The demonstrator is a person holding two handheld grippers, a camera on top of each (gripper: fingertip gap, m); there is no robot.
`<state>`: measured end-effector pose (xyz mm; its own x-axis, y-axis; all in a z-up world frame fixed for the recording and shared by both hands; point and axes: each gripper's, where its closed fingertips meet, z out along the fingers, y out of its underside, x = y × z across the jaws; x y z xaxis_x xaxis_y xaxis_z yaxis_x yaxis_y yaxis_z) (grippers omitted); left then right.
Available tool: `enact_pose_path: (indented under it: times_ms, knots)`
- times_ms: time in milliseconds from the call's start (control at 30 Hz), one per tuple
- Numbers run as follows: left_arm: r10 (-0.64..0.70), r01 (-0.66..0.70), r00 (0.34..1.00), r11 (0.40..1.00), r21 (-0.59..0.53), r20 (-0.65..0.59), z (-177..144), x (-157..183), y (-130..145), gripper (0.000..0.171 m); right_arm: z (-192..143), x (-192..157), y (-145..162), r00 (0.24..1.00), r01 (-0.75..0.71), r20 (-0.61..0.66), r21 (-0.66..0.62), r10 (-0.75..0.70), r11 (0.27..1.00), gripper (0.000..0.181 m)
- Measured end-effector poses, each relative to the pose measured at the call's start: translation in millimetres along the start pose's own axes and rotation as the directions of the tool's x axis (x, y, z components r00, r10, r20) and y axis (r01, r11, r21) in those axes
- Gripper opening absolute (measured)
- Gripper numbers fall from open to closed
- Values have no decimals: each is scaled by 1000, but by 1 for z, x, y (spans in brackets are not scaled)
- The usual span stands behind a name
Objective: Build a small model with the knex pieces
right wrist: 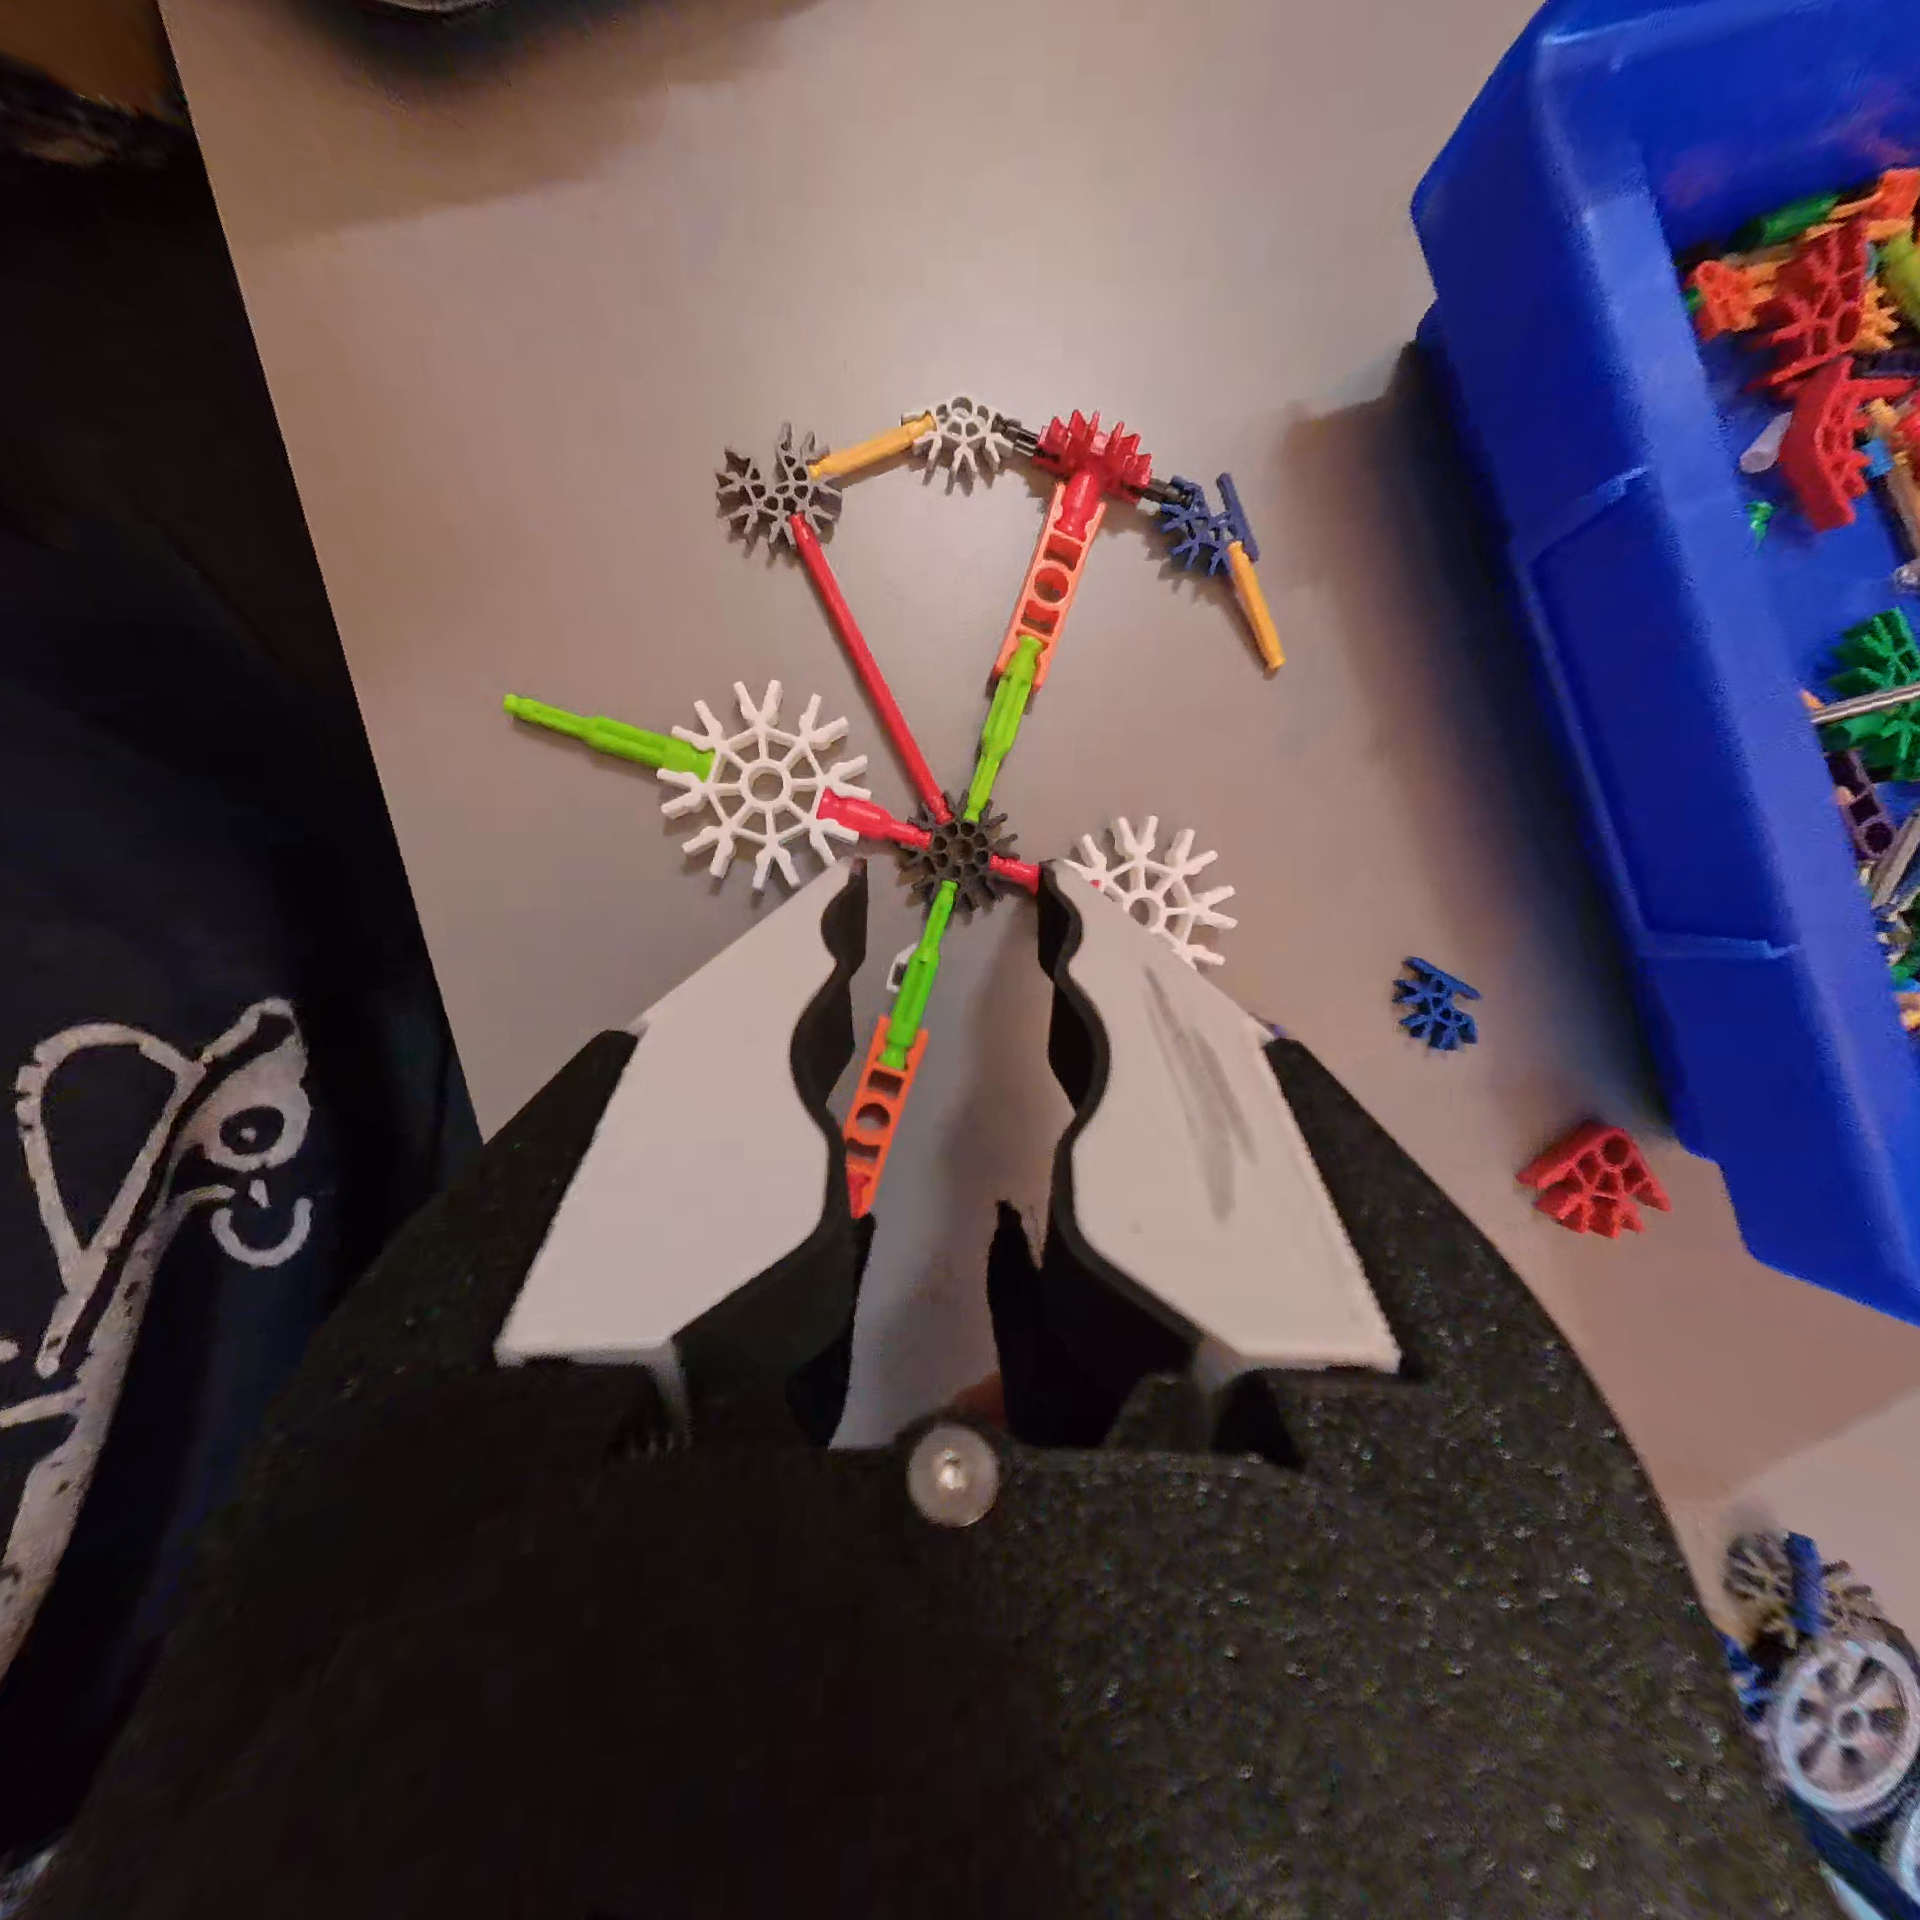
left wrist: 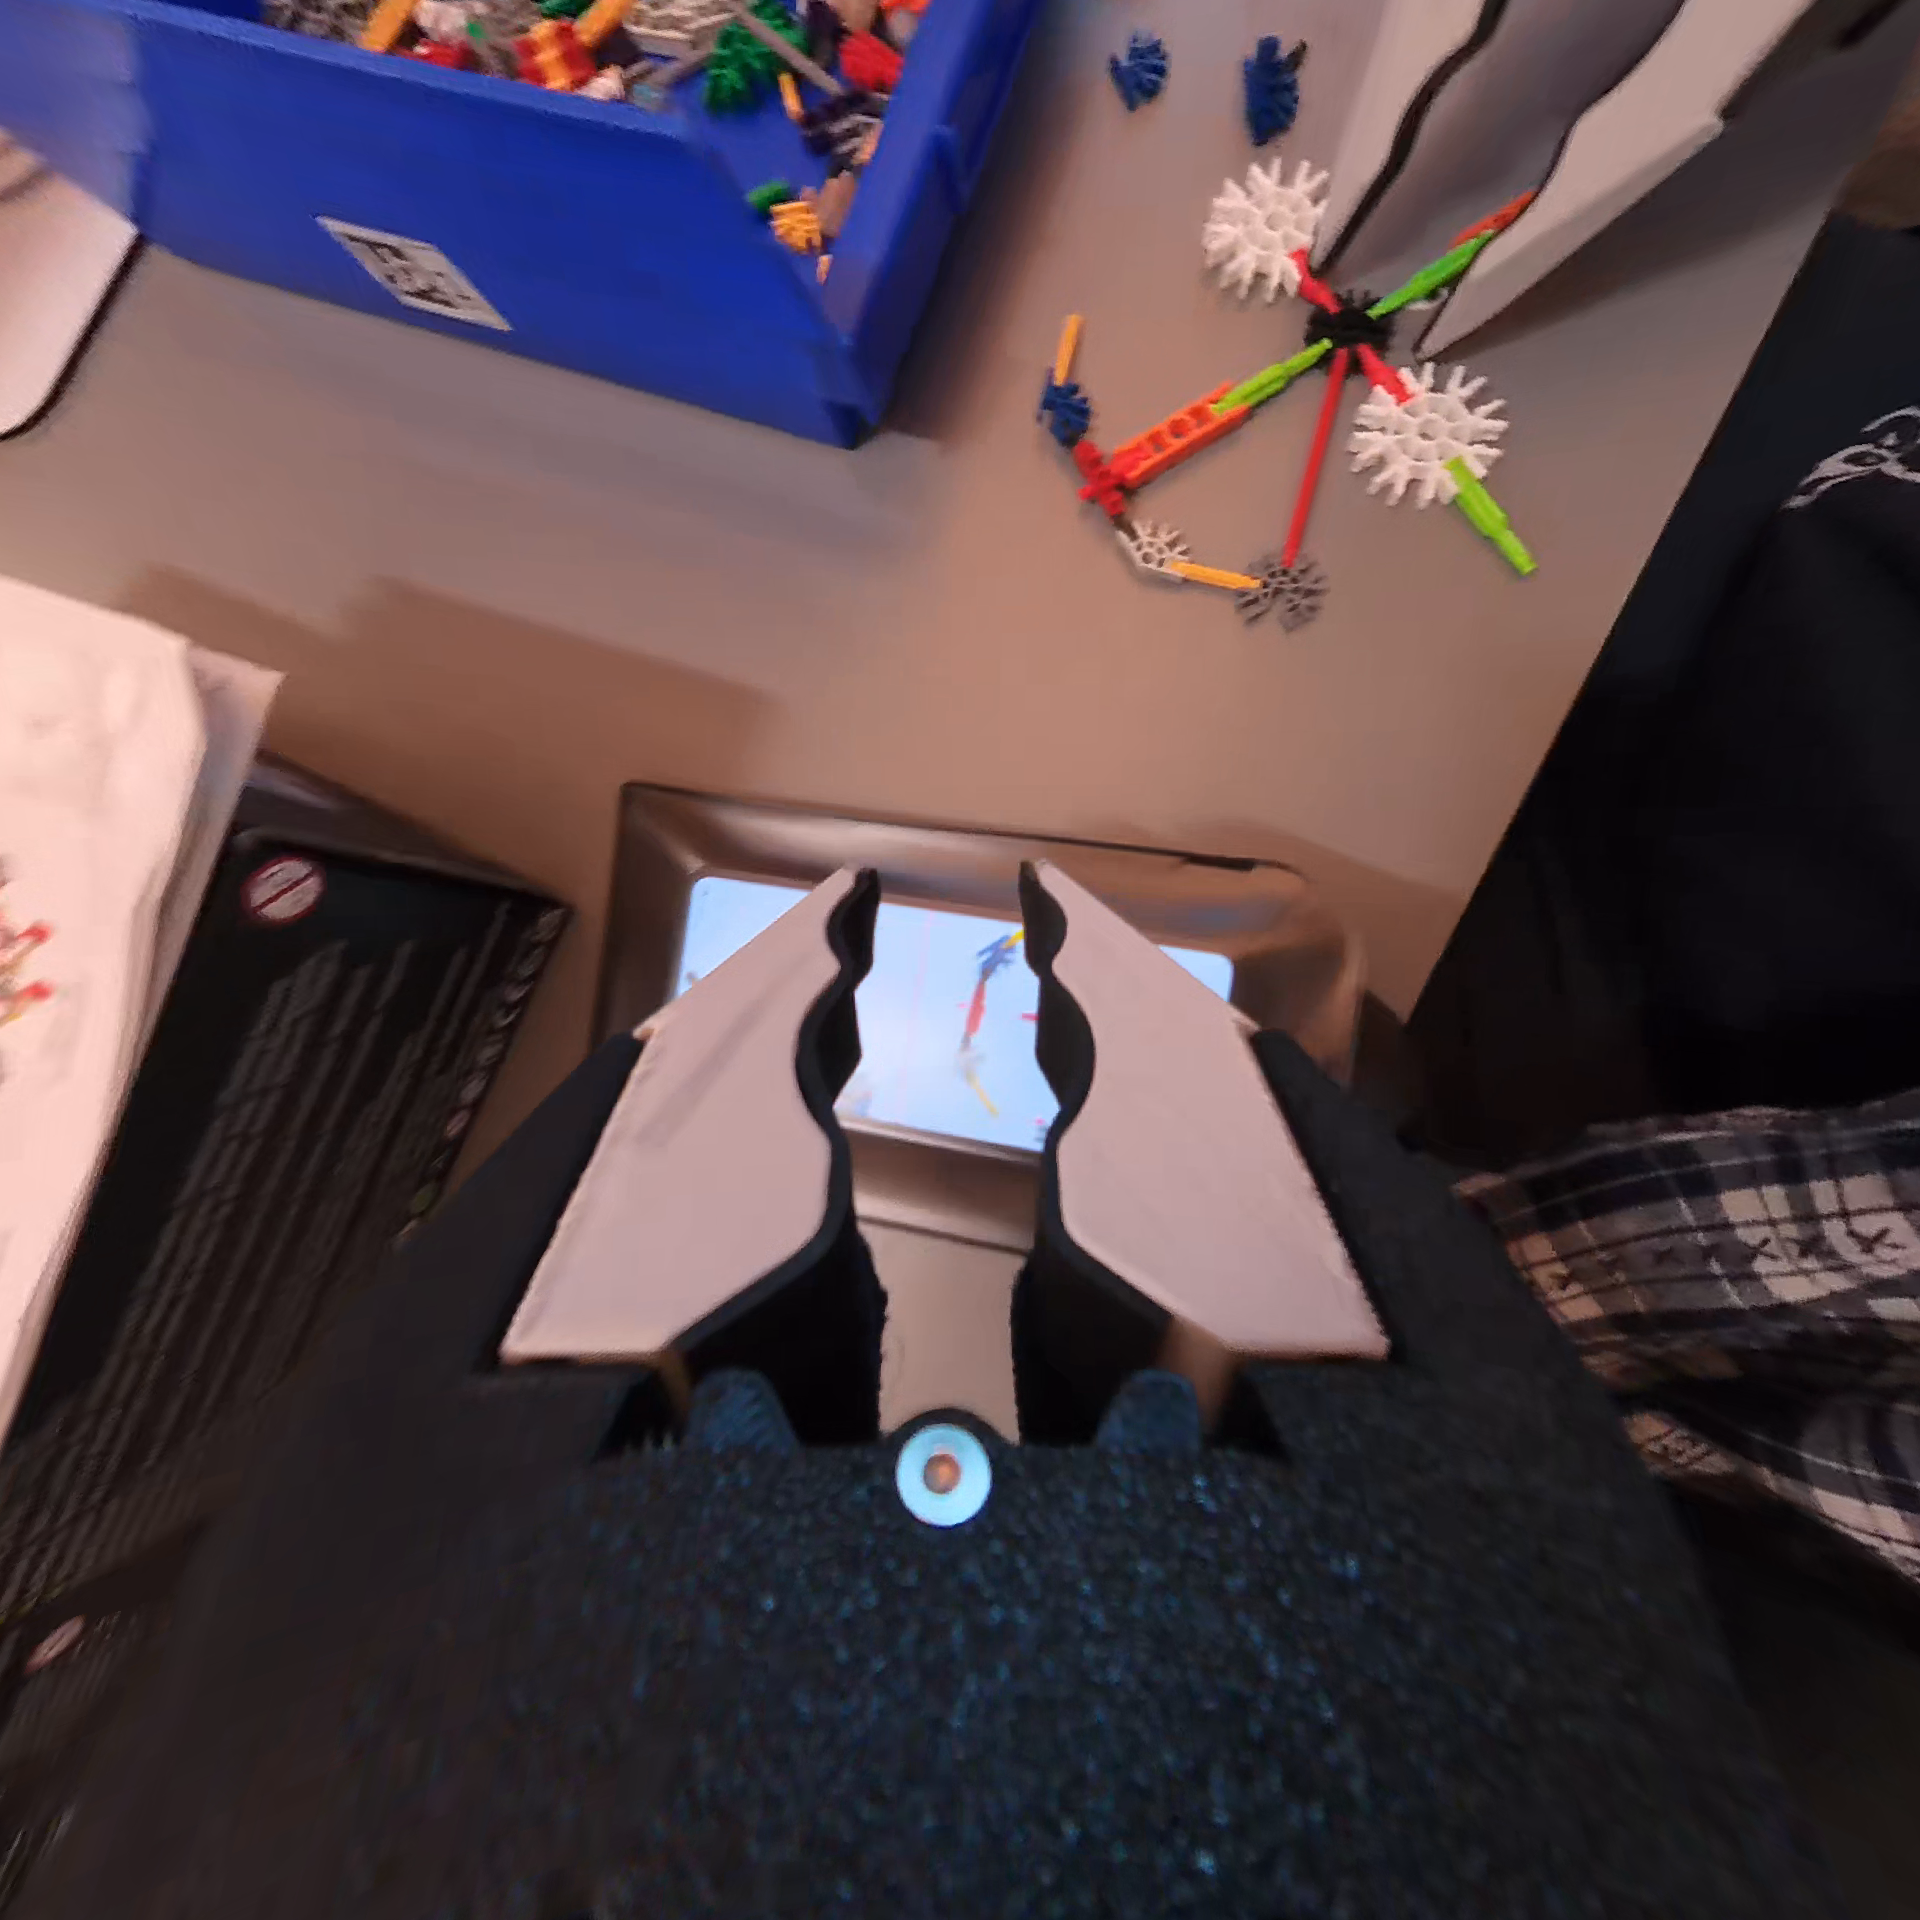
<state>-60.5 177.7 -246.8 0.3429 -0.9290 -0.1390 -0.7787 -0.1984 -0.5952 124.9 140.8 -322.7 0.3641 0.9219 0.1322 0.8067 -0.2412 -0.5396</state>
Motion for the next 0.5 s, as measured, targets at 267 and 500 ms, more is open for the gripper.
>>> enact_pose_path:
  times_ms: [267,500]
  knots:
    - [-7,7,1000,1000,20,29,-2,-13,1,27,-1,-2,-6,1000,-26,-6,20,26,999,31]
    - [-11,11,1000,1000,23,21,2,-18,6,27,4,-5,-9,1000,-26,-1,6,26,1000,31]
